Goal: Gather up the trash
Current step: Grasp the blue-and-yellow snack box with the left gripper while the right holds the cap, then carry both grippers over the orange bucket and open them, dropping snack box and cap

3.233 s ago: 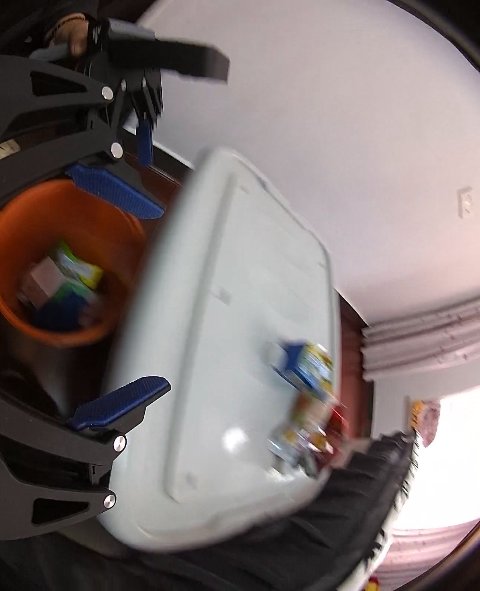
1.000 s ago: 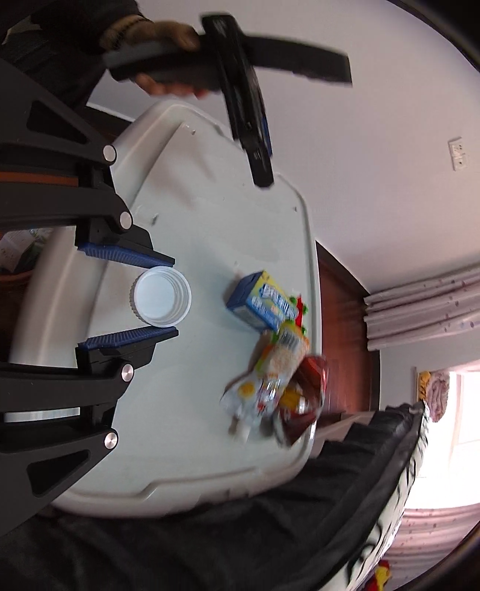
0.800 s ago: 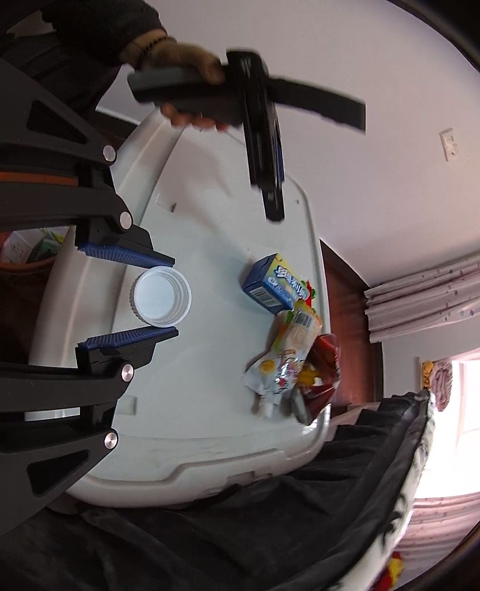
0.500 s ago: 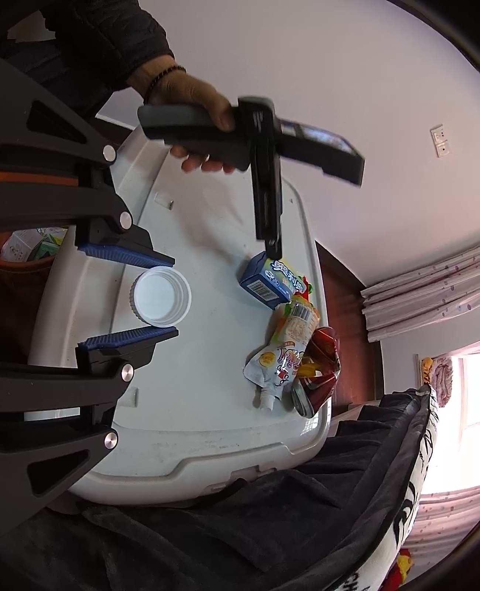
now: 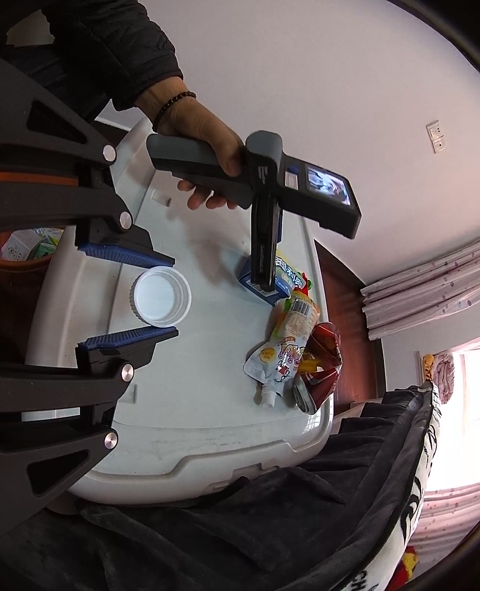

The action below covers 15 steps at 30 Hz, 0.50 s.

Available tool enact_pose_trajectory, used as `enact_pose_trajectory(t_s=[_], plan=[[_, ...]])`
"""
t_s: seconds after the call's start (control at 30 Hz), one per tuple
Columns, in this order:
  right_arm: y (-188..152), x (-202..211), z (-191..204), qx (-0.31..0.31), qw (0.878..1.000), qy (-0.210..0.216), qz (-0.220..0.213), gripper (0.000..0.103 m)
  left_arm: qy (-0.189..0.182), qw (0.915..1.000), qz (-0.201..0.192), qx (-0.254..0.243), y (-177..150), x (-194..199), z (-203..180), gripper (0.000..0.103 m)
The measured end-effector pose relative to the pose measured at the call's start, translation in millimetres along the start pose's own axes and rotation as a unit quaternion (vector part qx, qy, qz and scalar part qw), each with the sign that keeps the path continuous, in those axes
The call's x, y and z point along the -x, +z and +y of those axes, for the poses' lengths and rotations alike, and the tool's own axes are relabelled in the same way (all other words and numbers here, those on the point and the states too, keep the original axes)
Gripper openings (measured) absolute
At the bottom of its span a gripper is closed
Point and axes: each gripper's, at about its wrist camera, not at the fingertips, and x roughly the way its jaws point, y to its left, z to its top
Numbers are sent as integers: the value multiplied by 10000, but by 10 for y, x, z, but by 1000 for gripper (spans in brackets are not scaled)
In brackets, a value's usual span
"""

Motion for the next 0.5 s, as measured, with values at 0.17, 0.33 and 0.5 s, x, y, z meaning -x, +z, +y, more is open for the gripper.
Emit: enact_pose_trajectory(t_s=[0.17,0.33,0.5], plan=[[-3,-16,12,33,10000,-14,14,32,21,10000,-35,-71,30,-28,-39,85],[-5,-23,10,23,10000,-50,20,32,-83,9999,62,-19,25,-77,-40,71],[-1,-18,13,49,9999,-90,-2,32,-132,9998,154,-48,19,-120,-54,54]])
